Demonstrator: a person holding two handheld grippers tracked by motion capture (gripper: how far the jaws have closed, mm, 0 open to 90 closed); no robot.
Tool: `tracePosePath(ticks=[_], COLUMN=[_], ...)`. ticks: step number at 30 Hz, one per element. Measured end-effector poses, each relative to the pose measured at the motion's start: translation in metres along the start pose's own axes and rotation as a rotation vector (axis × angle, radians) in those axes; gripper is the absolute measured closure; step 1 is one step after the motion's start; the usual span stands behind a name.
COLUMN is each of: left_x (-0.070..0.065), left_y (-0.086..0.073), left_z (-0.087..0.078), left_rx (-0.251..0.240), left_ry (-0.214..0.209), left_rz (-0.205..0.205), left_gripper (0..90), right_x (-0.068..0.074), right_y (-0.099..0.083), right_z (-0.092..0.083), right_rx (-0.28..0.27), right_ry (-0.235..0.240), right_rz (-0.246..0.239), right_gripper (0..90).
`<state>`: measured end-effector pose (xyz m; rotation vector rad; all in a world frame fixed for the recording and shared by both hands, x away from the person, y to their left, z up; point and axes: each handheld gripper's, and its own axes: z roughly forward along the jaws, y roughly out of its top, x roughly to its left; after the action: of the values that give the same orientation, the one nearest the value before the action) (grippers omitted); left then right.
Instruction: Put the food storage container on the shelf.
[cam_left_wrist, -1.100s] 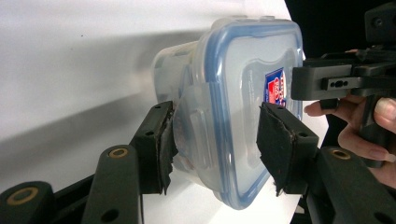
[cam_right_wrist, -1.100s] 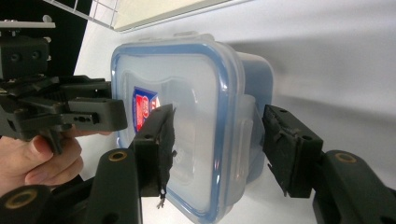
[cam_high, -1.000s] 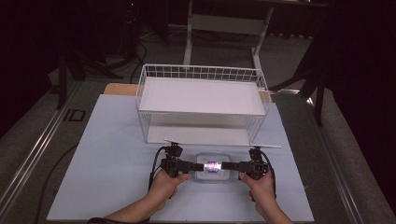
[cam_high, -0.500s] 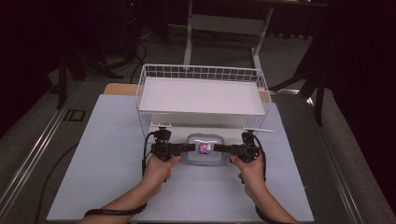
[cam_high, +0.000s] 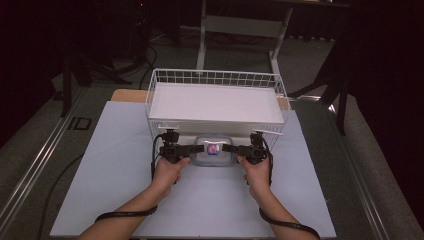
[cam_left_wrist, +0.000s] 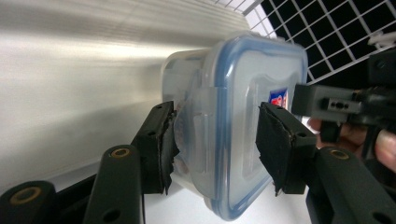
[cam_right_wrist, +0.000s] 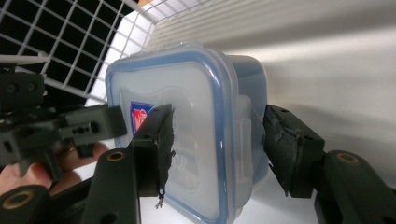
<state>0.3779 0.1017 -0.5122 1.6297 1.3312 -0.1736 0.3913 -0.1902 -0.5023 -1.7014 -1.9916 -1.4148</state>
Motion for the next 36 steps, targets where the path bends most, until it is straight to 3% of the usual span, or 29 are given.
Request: tracePosePath(ticks=[4, 6, 8, 12, 17, 22, 26, 27, 30, 33, 35, 36], left_x=[0.006, 0.009, 0.011, 0.017, 0.025, 0.028, 0.023, 0.023, 0.02, 0.017, 0.016, 0.016], left_y=[0.002, 0.002, 0.003, 0.006, 0.008, 0.008, 0.008, 0.009, 0.007, 0.005, 0.003, 0.002], left_z=[0.003, 0.005, 0.005, 0.007, 0.013, 0.015, 0.018, 0.018, 0.018, 0.017, 0.013, 0.012], left_rx=[-0.015, -0.037, -0.053, -0.066, -0.103, -0.118, -0.155, -0.164, -0.171, -0.194, -0.215, -0.222], left_ry=[0.012, 0.005, -0.003, -0.02, -0.06, -0.056, 0.005, 0.015, 0.038, 0.052, 0.068, 0.063], left_rz=[0.006, -0.027, -0.019, -0.003, -0.031, -0.002, 0.07, 0.11, 0.144, 0.139, 0.14, 0.142], left_gripper=[49.0, 49.0, 49.1, 48.8, 48.2, 46.4, 46.0, 45.8, 45.3, 45.5, 45.6, 45.6], right_x=[-0.003, -0.005, -0.006, -0.006, -0.01, -0.012, -0.013, -0.012, -0.008, -0.007, -0.004, -0.003], right_y=[0.003, 0.004, 0.006, 0.009, 0.01, 0.01, 0.01, 0.01, 0.009, 0.008, 0.007, 0.006], right_z=[0.007, 0.01, 0.011, 0.014, 0.017, 0.019, 0.021, 0.022, 0.021, 0.018, 0.015, 0.014], right_rx=[-0.007, -0.019, -0.03, -0.028, -0.051, -0.061, -0.07, -0.085, -0.087, -0.113, -0.109, -0.122], right_ry=[-0.003, 0.002, 0.005, -0.005, -0.003, -0.002, -0.023, -0.035, -0.06, -0.085, -0.071, -0.059], right_rz=[0.038, 0.026, -0.011, 0.052, 0.063, 0.079, 0.062, 0.028, -0.012, -0.084, -0.072, -0.09], right_gripper=[44.4, 44.4, 44.4, 44.5, 43.8, 43.4, 41.4, 41.3, 41.2, 44.7, 42.9, 41.7])
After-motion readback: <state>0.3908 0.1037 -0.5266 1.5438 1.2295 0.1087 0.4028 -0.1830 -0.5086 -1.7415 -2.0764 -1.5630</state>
